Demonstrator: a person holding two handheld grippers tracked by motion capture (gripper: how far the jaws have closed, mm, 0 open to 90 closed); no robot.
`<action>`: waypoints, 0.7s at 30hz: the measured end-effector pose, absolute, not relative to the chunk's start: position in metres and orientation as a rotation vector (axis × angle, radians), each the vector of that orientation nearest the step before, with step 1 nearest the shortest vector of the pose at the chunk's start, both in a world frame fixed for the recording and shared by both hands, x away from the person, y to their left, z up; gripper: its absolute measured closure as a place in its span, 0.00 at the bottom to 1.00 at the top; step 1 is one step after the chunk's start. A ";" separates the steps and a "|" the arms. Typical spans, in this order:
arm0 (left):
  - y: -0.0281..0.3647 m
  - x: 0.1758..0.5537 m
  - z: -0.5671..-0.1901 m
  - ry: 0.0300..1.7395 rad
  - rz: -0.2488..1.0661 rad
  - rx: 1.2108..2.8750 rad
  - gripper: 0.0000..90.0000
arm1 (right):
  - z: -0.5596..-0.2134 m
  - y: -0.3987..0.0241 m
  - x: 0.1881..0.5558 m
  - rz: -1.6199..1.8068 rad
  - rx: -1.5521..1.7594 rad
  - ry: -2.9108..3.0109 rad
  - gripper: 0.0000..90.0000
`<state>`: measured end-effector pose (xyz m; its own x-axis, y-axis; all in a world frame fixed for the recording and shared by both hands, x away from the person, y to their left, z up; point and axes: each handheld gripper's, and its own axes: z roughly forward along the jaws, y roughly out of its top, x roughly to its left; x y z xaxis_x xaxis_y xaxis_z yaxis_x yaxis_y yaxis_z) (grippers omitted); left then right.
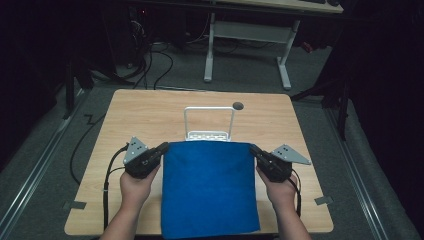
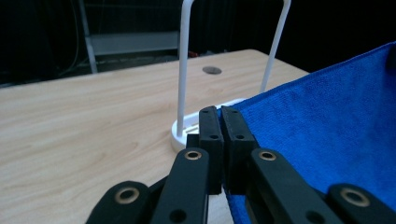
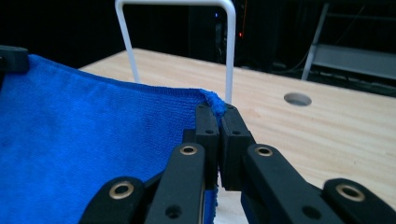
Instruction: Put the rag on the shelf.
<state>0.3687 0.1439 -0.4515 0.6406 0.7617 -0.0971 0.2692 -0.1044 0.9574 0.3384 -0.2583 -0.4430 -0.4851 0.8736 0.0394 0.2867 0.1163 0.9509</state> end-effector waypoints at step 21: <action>0.145 0.344 -0.378 0.681 0.655 1.480 0.98 | -0.375 -0.254 0.308 1.526 0.939 1.633 0.98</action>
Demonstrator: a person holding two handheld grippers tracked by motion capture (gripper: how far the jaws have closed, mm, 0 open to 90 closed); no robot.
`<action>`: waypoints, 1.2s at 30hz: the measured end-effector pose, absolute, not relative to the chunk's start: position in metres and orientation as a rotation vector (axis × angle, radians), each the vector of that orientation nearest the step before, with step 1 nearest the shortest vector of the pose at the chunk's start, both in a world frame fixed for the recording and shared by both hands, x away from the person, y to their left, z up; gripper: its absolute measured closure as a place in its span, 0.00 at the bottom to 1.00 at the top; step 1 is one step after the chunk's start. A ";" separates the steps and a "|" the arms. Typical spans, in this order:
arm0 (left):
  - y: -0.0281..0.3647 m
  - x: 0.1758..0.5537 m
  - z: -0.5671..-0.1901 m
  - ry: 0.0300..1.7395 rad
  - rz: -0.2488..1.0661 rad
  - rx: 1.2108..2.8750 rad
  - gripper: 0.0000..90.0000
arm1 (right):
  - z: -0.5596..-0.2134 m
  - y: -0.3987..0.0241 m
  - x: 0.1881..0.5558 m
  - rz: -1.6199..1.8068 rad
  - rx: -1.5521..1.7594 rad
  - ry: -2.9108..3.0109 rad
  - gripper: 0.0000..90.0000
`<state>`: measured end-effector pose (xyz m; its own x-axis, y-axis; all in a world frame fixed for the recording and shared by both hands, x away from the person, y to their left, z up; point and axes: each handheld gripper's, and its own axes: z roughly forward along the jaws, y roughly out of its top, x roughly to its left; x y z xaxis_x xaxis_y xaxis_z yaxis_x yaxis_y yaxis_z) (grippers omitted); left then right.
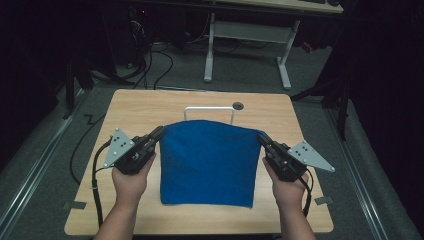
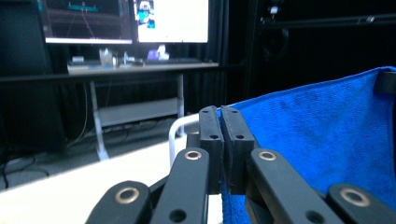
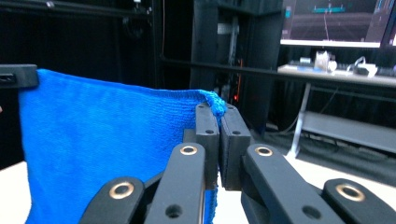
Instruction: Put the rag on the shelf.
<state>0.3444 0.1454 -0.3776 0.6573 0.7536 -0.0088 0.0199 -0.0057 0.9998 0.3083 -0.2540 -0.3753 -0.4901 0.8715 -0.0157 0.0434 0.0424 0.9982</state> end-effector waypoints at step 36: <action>0.145 0.425 -0.321 0.696 0.739 1.579 0.99 | -0.312 -0.250 0.374 1.511 0.980 1.565 0.99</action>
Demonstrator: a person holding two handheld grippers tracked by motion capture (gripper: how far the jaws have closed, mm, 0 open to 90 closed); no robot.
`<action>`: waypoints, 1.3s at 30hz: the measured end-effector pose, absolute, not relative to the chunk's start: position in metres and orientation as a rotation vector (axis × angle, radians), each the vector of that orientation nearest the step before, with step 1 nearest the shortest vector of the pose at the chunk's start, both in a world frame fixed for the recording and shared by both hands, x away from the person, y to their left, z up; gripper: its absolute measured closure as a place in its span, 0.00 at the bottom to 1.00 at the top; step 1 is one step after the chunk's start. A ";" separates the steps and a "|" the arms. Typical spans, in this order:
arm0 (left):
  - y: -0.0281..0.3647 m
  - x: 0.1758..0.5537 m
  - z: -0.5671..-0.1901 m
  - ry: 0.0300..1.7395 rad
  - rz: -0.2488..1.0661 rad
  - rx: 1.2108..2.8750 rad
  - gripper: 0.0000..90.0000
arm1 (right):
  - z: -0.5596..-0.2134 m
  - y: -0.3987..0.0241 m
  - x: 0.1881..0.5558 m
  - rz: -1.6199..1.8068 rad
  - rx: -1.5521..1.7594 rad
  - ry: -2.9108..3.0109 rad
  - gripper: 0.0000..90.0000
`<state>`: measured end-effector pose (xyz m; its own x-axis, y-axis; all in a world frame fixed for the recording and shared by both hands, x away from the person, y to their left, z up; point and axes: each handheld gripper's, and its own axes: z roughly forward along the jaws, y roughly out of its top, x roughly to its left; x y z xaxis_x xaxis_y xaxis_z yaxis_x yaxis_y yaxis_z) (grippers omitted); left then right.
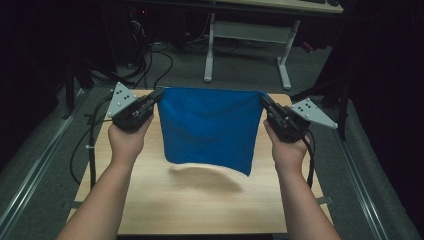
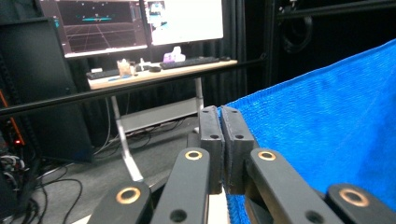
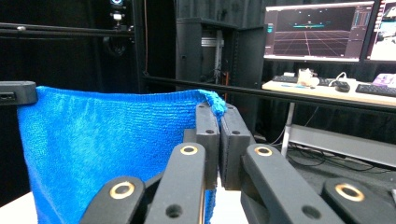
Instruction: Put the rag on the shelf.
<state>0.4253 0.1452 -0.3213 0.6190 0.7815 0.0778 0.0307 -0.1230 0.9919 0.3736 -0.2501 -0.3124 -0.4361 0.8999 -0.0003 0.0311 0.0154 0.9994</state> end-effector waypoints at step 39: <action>0.127 0.546 -0.371 0.958 0.752 1.832 0.99 | -0.358 -0.235 0.512 1.247 1.143 1.714 0.99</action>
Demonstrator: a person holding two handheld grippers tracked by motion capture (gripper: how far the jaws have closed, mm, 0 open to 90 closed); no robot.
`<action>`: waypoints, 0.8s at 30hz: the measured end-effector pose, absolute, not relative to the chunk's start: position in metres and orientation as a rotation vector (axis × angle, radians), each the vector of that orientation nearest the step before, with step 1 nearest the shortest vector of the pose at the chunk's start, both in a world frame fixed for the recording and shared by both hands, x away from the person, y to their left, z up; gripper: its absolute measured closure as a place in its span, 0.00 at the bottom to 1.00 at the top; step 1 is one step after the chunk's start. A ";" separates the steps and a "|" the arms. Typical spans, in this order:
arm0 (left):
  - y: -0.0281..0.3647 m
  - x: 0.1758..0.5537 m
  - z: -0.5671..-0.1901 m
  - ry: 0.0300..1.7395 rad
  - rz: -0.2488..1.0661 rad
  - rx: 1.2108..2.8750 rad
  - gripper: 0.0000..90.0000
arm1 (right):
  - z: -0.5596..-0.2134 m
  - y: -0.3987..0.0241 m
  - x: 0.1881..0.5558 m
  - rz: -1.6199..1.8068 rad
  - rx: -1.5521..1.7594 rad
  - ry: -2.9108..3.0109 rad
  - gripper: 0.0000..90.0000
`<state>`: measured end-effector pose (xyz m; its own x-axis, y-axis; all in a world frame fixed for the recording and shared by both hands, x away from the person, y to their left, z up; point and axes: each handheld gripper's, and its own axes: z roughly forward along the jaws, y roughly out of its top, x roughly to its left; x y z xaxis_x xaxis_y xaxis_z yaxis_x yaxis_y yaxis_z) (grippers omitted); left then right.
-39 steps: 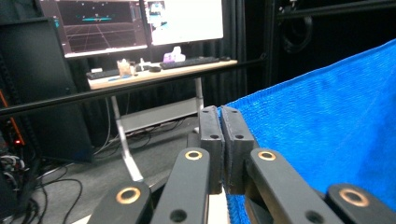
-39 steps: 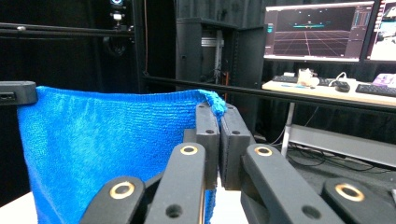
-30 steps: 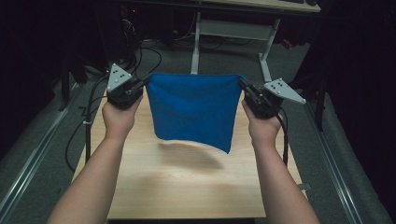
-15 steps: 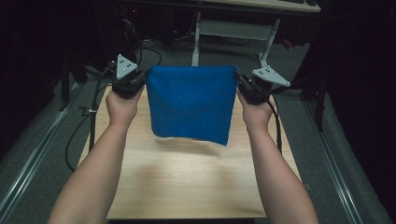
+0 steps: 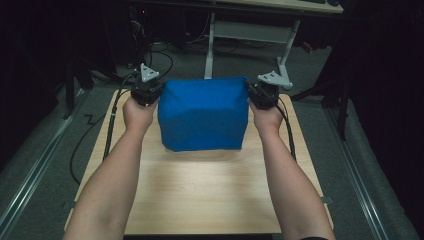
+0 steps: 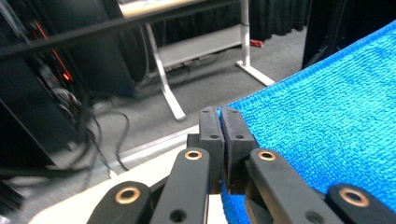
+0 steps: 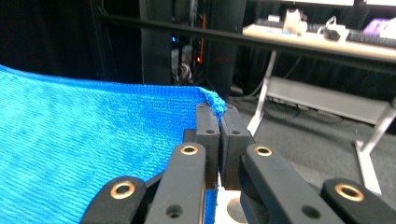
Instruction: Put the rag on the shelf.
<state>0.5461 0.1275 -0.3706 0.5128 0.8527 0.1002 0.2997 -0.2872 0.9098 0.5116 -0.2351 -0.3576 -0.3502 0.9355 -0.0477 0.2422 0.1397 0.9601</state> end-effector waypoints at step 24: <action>0.126 0.538 -0.480 1.027 0.343 1.895 0.99 | -0.460 -0.239 0.505 1.185 1.315 1.899 0.99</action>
<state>0.5379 0.1257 -0.4797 0.6124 0.7721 -0.1701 0.5145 -0.2259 0.8272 0.5046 -0.2390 -0.4597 -0.3791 0.9240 0.0490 0.4504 0.1380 0.8821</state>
